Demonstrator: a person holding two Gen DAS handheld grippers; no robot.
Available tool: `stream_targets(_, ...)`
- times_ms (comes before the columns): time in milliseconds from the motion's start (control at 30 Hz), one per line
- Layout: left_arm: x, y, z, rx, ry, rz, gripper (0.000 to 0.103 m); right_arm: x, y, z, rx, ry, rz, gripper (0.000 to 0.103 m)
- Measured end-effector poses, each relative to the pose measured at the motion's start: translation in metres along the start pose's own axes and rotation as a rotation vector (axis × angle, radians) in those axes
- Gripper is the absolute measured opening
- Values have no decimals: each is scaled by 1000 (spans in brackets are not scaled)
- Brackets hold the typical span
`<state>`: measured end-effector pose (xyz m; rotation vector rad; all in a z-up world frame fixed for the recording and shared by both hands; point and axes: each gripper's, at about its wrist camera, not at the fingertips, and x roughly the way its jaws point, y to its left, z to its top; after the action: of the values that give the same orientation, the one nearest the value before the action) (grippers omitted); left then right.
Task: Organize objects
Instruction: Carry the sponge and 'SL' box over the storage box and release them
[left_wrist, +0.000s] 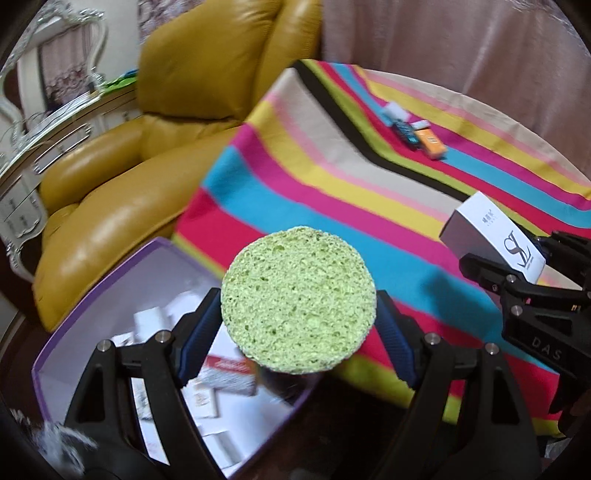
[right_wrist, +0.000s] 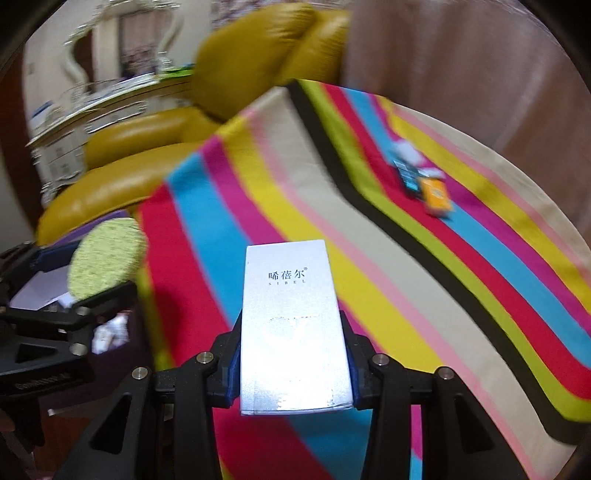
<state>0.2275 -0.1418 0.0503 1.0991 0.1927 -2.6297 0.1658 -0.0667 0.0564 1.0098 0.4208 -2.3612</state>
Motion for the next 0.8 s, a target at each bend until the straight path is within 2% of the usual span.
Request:
stream_targets(267, -8, 63, -27, -112, 50, 72, 83, 9, 84, 14, -160, 3, 123, 43)
stream_targets(367, -12, 85, -38, -142, 65, 102, 83, 13, 104, 17, -190, 13, 171, 43)
stream_targets(467, -17, 105, -51, -184, 83, 136, 83, 15, 123, 20, -202, 14, 263, 43)
stream_targets(700, -34, 154, -86, -291, 123, 228, 83, 18, 175, 19, -313, 15, 365, 44)
stream_targets(733, -37, 159, -90, -304, 119, 243, 83, 18, 180, 18, -322, 12, 377, 45)
stream_targets(800, -42, 165, -93, -313, 105, 267, 87, 19, 185, 16, -334, 16, 399, 55)
